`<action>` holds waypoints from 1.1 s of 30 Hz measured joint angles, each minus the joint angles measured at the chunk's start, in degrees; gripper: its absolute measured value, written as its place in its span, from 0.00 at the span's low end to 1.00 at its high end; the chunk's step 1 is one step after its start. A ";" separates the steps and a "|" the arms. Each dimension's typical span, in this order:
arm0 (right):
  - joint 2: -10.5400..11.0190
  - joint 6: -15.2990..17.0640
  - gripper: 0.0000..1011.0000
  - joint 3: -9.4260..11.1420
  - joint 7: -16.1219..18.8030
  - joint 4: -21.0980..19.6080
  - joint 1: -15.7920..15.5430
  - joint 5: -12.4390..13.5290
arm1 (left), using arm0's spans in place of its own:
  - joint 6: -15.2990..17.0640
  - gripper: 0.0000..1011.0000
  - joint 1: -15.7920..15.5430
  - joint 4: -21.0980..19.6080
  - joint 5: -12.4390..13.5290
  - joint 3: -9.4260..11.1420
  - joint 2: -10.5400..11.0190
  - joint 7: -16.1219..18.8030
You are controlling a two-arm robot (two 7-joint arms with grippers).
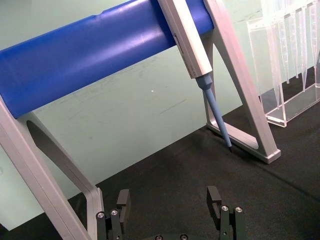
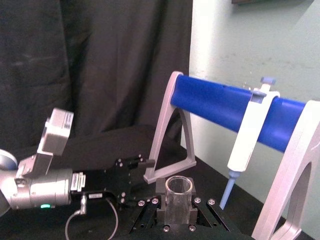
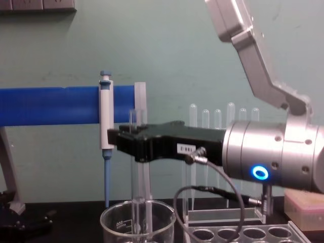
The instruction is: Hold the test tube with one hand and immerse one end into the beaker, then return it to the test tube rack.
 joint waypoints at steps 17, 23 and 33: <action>-0.97 -3.82 0.21 -0.53 1.33 2.63 -1.99 -4.90 | 0.00 0.99 0.00 0.00 0.00 0.00 0.00 0.00; -1.43 -4.29 0.21 0.20 1.33 3.30 -2.90 -5.39 | 0.00 0.99 0.00 0.00 0.00 0.00 0.00 0.00; -1.90 -4.59 0.21 1.16 1.28 3.14 -3.79 -5.78 | 0.00 0.99 0.00 0.00 0.00 0.00 0.00 0.00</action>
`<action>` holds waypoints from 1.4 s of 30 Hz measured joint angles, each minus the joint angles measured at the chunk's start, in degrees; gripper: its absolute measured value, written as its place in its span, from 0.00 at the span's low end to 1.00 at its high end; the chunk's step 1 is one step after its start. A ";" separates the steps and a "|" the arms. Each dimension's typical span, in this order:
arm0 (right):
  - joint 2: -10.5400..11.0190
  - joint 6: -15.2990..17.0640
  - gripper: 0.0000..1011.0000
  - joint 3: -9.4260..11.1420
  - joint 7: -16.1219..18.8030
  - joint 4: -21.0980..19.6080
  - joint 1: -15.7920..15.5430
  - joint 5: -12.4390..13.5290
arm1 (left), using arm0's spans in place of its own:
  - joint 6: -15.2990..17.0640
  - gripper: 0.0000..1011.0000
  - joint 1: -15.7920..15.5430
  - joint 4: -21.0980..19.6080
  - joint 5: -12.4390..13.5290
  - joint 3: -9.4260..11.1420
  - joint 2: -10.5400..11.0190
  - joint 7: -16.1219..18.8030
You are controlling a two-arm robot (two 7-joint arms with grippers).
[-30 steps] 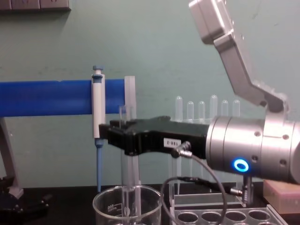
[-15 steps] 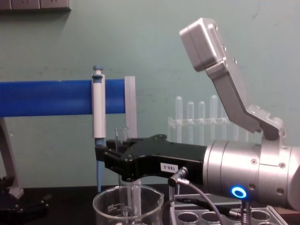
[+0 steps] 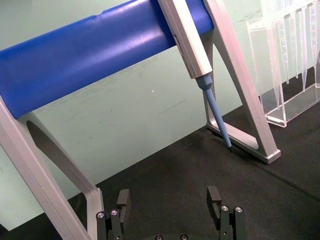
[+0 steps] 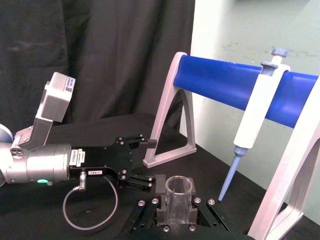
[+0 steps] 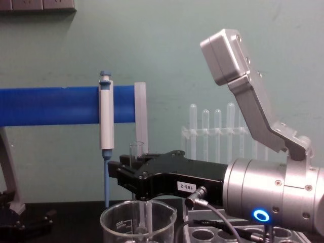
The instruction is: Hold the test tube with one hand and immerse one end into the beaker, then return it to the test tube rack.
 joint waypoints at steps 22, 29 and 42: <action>0.11 0.06 0.21 -0.19 -0.15 -0.04 0.20 0.10 | 0.00 0.99 0.00 0.00 0.00 0.00 0.00 0.00; 0.14 0.11 0.21 -0.22 -0.15 -0.04 0.23 0.12 | 0.00 0.99 0.00 0.00 0.00 0.00 0.00 0.00; 0.15 0.14 0.21 -0.23 -0.15 -0.04 0.25 0.13 | 0.00 0.99 0.00 0.00 0.00 0.00 0.00 0.00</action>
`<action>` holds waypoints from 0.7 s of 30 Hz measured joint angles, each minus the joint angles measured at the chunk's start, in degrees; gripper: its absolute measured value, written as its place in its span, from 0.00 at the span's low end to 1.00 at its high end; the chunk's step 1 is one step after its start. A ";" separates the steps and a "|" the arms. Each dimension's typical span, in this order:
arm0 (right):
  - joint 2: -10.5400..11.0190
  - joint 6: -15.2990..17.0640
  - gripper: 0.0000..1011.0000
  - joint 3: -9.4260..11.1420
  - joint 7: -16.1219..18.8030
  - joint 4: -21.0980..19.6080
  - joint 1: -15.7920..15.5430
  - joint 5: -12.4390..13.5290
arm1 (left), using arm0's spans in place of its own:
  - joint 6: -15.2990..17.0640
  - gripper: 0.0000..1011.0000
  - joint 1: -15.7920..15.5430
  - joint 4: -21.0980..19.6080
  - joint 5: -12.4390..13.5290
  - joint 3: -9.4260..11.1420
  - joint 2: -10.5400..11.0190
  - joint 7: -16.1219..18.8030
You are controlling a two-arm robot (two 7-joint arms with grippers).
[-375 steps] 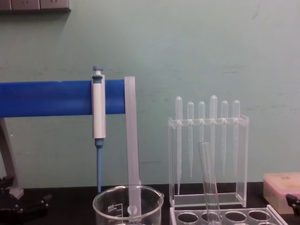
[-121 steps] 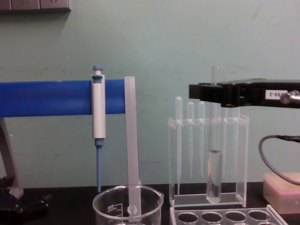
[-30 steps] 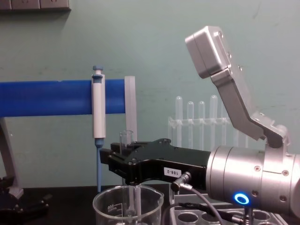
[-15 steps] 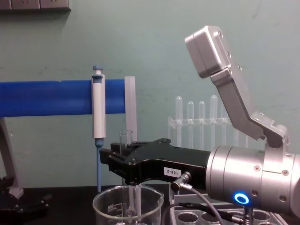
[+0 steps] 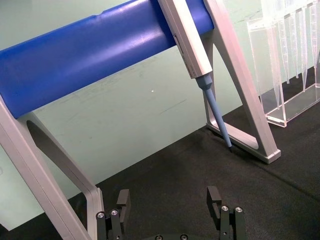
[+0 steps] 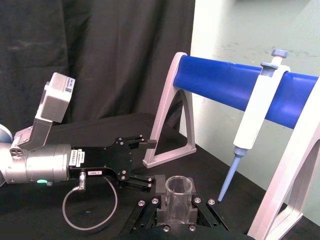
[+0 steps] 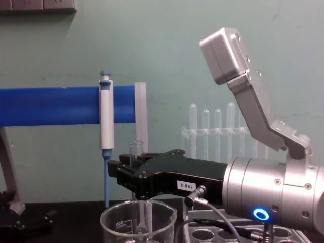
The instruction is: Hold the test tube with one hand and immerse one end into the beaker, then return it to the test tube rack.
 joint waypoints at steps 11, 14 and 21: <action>0.00 0.00 0.21 0.00 0.00 0.00 0.00 0.00 | 0.00 0.99 0.00 0.00 0.00 0.00 0.00 0.00; 0.00 -0.01 0.21 0.00 0.00 0.00 0.00 0.00 | 0.00 0.99 0.00 0.00 0.00 0.00 0.00 0.00; 0.00 -0.01 0.21 0.00 0.00 0.00 0.00 0.00 | 0.00 0.99 0.00 0.00 0.00 0.00 0.00 0.00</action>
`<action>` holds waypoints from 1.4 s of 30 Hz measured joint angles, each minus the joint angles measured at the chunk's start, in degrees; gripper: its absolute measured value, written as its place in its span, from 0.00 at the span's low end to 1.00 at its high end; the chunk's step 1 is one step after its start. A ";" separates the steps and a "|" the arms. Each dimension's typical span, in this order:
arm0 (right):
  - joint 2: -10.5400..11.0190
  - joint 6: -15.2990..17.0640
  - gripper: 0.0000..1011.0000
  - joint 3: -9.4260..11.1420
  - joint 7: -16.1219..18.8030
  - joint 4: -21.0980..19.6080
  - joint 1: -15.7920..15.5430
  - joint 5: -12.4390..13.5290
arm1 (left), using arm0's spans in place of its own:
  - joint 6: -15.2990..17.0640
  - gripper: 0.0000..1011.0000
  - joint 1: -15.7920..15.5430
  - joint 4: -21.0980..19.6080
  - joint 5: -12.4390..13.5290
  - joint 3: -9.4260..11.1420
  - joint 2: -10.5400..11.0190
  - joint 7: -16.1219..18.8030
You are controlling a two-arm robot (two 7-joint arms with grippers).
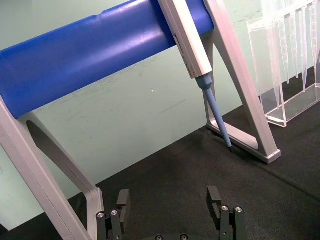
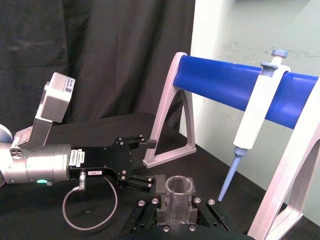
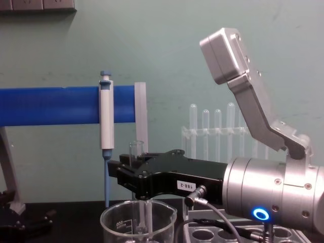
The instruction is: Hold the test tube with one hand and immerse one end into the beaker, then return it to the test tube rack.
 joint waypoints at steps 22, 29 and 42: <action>0.00 0.00 0.21 0.00 0.00 0.00 0.00 0.00 | 0.00 0.99 0.00 0.00 0.00 0.00 0.00 0.00; 0.00 0.00 0.21 0.00 0.00 0.00 0.00 0.00 | 0.00 0.99 0.00 0.00 0.00 0.00 0.00 0.00; 0.00 0.00 0.21 0.00 0.00 0.00 0.00 0.00 | 0.00 0.99 0.00 0.00 0.00 0.00 0.00 0.00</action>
